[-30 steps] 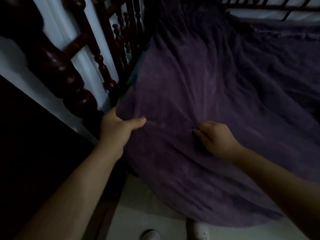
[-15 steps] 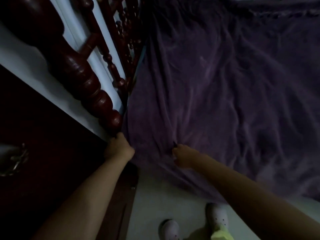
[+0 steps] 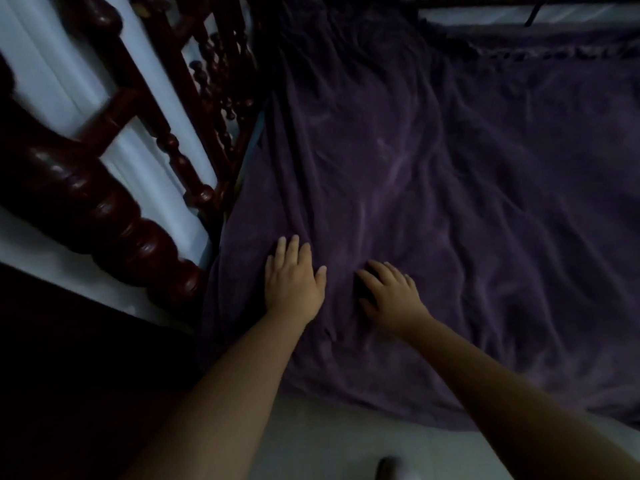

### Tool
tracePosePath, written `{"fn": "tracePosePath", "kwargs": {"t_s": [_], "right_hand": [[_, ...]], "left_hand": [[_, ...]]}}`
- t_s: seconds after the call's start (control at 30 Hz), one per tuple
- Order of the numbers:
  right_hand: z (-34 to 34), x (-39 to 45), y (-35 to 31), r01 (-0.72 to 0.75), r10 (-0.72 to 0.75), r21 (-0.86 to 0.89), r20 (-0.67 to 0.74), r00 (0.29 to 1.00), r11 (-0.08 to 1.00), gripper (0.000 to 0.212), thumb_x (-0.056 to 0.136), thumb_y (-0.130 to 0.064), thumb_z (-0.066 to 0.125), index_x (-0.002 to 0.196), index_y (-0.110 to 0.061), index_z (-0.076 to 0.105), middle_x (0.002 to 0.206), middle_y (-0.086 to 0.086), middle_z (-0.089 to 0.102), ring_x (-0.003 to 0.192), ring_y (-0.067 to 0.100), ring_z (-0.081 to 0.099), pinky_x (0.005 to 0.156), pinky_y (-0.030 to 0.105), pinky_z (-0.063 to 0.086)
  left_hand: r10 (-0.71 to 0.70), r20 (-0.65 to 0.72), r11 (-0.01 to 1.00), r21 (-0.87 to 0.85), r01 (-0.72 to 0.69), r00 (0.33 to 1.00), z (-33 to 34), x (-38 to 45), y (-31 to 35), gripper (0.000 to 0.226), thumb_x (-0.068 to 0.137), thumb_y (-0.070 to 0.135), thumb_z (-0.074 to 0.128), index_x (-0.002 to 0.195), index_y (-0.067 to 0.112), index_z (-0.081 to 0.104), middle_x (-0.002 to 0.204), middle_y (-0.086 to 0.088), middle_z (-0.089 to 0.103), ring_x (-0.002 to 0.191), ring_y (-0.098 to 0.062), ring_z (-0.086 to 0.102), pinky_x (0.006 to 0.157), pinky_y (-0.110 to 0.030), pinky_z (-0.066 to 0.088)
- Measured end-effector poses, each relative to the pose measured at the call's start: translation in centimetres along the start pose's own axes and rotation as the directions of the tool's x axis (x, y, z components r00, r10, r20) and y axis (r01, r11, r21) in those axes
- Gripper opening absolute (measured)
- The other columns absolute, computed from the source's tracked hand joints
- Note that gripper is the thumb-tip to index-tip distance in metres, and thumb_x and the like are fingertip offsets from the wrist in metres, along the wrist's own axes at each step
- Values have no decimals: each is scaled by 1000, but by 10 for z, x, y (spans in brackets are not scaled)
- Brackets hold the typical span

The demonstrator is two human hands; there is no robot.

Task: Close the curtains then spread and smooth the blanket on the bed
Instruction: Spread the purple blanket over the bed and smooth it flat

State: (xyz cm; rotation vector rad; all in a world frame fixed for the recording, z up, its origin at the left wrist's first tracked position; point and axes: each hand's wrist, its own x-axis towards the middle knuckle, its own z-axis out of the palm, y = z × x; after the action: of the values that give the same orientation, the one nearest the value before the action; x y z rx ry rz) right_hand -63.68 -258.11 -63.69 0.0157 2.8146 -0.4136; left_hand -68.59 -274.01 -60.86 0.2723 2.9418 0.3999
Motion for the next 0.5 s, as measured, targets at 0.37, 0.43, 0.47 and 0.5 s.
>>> {"fn": "tracePosePath", "kwargs": {"t_s": [0.37, 0.43, 0.47, 0.5], "right_hand": [[17, 0, 26, -36, 50, 55, -286, 957, 998, 58, 87, -40, 30, 127, -6, 52, 137, 14, 52, 125, 29, 51, 97, 48, 39], [18, 1, 24, -37, 48, 42, -304, 952, 998, 55, 85, -37, 33, 120, -4, 58, 129, 16, 59, 117, 31, 58, 92, 50, 44], [18, 2, 24, -35, 44, 32, -310, 950, 999, 54, 84, -36, 34, 118, -4, 60, 126, 16, 61, 114, 31, 60, 90, 51, 45], [18, 2, 24, -34, 41, 29, -314, 949, 999, 53, 84, -36, 35, 117, -4, 60, 125, 16, 62, 113, 31, 61, 90, 51, 46]], "left_hand": [[-8, -83, 992, 122, 18, 997, 46, 33, 1, 58, 96, 39, 25, 146, 10, 20, 157, -5, 19, 145, -19, 11, 119, -36, 4], [-10, -113, 992, 120, 24, 994, 49, 33, 2, 57, 95, 38, 27, 145, 10, 24, 155, -5, 23, 145, -19, 15, 119, -36, 5], [-10, -124, 993, 114, 24, 992, 50, 33, 2, 57, 94, 38, 29, 144, 10, 26, 155, -6, 25, 144, -19, 17, 118, -36, 6], [-8, -133, 994, 108, 23, 991, 51, 33, 1, 56, 94, 37, 30, 144, 10, 28, 154, -6, 27, 144, -19, 18, 118, -36, 7]]}}
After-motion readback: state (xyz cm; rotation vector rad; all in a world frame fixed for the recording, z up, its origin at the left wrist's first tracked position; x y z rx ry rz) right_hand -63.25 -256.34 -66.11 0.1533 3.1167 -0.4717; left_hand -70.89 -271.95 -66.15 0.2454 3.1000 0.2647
